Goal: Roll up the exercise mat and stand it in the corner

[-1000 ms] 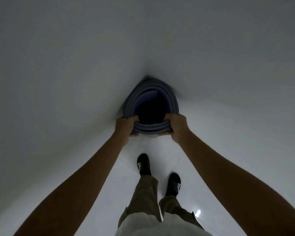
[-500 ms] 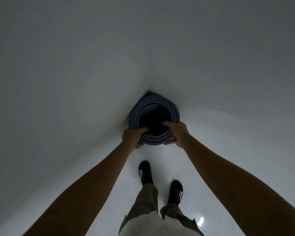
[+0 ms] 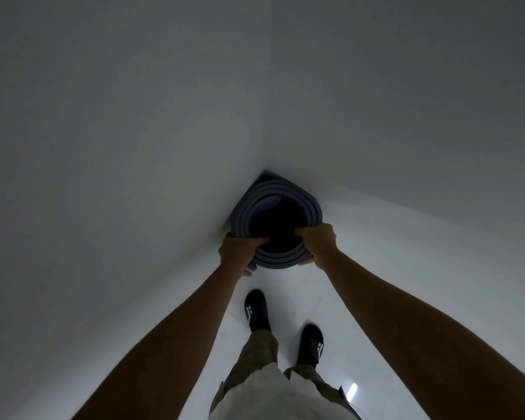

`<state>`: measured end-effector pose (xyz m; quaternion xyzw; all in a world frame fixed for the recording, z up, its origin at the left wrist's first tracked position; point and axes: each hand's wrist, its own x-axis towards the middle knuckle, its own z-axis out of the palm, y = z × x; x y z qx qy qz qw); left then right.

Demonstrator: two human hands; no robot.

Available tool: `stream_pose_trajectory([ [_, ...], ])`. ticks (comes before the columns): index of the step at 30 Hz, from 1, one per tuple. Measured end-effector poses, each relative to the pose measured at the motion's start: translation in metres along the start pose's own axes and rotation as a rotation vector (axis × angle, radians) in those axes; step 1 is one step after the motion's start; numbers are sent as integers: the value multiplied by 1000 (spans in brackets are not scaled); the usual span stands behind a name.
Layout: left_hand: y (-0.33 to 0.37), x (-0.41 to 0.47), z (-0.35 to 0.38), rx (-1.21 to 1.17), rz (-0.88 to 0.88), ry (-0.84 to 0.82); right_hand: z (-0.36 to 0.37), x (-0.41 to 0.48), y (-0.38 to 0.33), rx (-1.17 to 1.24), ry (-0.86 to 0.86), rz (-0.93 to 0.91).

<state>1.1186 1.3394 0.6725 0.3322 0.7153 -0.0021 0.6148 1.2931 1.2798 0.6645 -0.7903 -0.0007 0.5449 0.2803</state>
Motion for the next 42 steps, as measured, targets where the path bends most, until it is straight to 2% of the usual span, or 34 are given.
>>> stream_pose_trajectory([
  [3,-2,2,0,-34,16,53,0,-1,7,65,-50,-1],
  [5,-3,3,-2,-37,14,60,0,-8,11,197,-87,15],
  [8,-5,9,0,-46,21,59,4,-23,23,318,-95,114],
  [12,-10,17,3,-48,47,53,23,-36,36,399,-197,194],
  [17,-9,19,-3,-26,46,57,34,-25,23,486,-95,217],
  [24,-7,16,3,19,69,83,26,-16,22,518,-96,229],
  [30,-11,12,-3,31,148,0,32,0,27,564,-76,216],
  [32,-20,11,-6,15,223,-27,28,-2,30,559,-117,186],
  [37,-59,-44,-17,148,494,80,14,-30,47,410,-260,33],
  [40,-89,-86,-27,406,605,135,1,-60,60,174,-243,-17],
  [42,-93,-114,-33,563,649,143,-16,-96,61,48,-196,-113],
])
